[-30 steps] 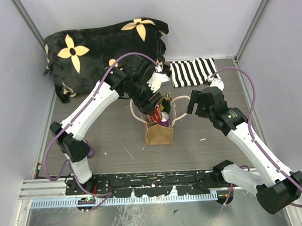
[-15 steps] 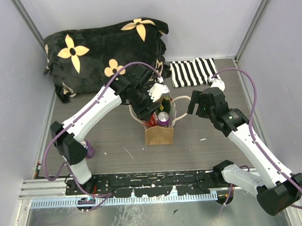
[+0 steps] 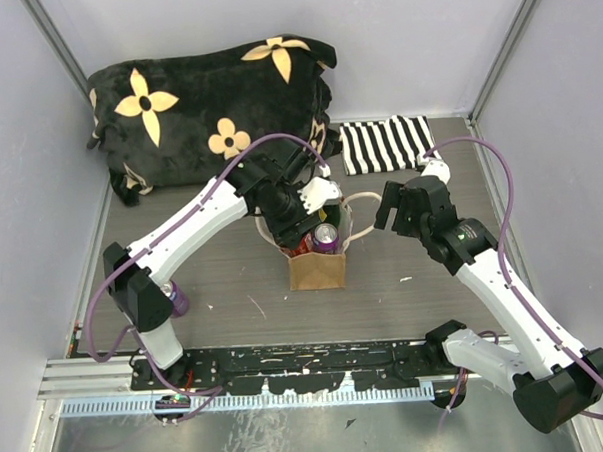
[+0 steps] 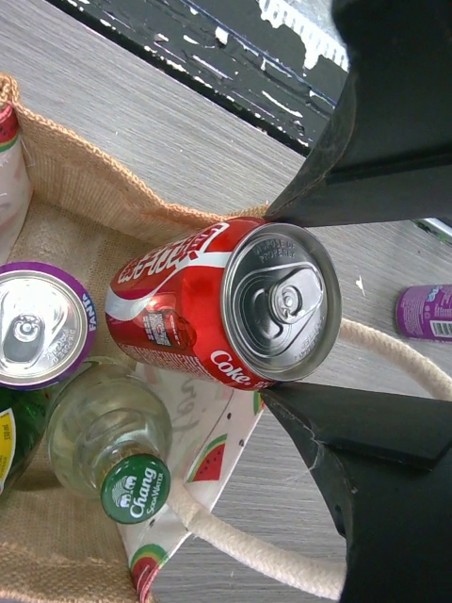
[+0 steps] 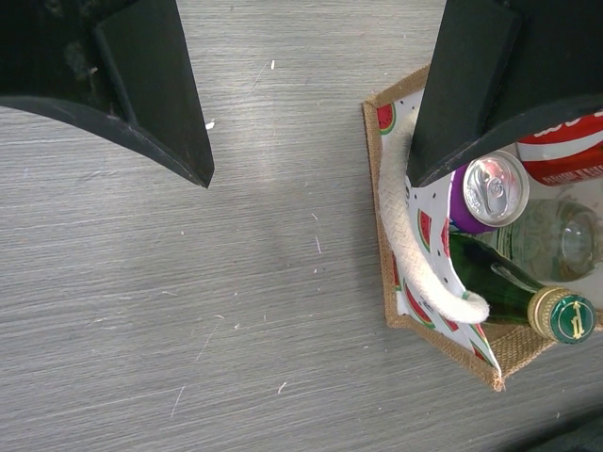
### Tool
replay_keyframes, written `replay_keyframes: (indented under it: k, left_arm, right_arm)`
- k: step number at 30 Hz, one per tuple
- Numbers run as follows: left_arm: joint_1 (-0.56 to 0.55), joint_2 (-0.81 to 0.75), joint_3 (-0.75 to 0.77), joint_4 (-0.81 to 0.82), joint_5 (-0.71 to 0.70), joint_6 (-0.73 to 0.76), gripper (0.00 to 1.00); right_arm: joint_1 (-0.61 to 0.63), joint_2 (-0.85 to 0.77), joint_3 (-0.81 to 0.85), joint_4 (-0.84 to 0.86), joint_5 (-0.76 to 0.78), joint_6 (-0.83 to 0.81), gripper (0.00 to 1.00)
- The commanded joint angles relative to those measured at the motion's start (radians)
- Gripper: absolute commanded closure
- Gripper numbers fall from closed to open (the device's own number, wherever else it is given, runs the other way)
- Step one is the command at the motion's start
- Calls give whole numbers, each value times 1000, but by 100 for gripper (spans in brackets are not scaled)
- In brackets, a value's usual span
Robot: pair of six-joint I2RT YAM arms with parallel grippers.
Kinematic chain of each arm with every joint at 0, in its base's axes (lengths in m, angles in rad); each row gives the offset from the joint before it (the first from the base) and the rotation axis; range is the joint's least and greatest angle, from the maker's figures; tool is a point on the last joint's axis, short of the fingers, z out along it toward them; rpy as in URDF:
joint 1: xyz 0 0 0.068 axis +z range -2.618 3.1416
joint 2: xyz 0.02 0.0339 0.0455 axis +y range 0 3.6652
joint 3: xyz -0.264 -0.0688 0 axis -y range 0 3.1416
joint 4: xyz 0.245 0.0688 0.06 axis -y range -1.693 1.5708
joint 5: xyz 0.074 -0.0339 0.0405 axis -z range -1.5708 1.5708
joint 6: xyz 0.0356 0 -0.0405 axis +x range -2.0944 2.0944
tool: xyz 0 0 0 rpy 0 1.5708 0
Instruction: Place the beverage into the canvas bag
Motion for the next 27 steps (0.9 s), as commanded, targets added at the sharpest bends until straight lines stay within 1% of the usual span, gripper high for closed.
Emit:
replay_keyframes:
  k: [1,7,12,22,27]
  left_arm:
    - [-4,13,-23,34,-18,6,100]
    - [-4,82,-22,38,-10,-25,100]
    - [-4,105,-42,50,-8,-39,100]
    - [-4,122,-131,106,-10,-98,100]
    - [-8,134,-186,139,-15,-104,100]
  right_arm:
    - [-3,-25,7,14,6,10,11]
    - [-3,-36,10,0,13,11,11]
    - [-3,-43,9,-6,18,12,11]
    - [-5,-25,20,-6,15,8,11]
    - [-5,-21,26,-7,16,6,11]
